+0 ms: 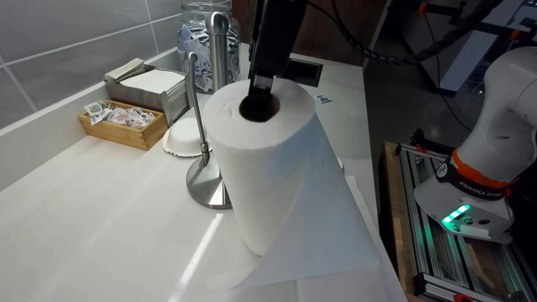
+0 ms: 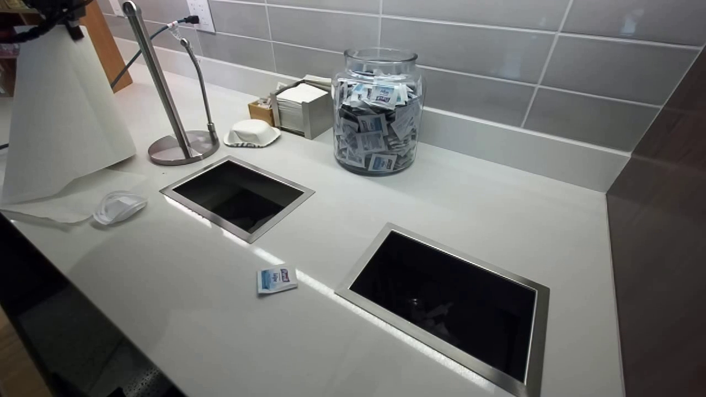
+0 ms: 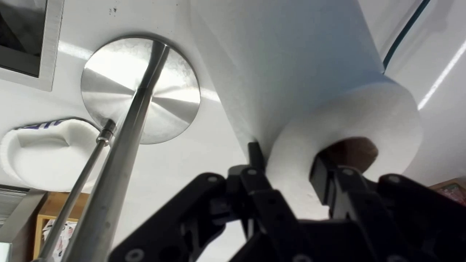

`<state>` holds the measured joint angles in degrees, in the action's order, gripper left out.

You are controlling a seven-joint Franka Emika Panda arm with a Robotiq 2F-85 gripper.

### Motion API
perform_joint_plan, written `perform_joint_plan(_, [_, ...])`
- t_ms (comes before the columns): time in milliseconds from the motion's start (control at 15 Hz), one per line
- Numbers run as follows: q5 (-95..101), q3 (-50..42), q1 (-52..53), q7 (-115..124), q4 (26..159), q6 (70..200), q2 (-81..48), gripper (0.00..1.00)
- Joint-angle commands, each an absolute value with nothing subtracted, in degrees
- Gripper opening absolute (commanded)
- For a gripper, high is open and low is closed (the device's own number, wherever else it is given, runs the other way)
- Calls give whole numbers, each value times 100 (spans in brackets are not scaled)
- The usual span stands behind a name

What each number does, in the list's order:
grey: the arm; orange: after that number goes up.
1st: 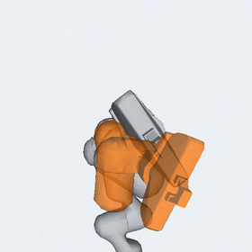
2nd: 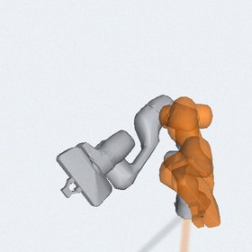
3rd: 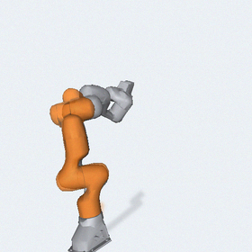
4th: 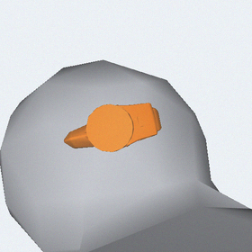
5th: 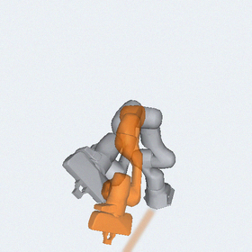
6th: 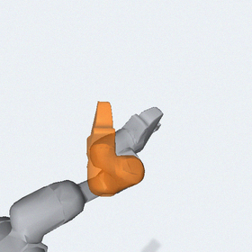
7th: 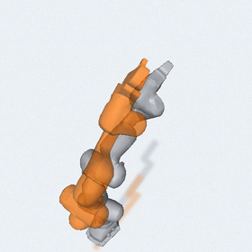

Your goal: Remove the paper towel from the stand and put it on the cupboard

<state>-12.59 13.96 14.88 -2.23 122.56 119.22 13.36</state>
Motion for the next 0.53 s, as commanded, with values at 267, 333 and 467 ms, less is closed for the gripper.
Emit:
perform_joint_plan(267, [-1312,1375,1556,-546,12526,12323,1387,11])
perform_joint_plan(333, [-1311,1375,1559,-573,12536,12356,1386,11])
perform_joint_plan(467, [-1324,1372,1568,-638,12565,12448,1392,11])
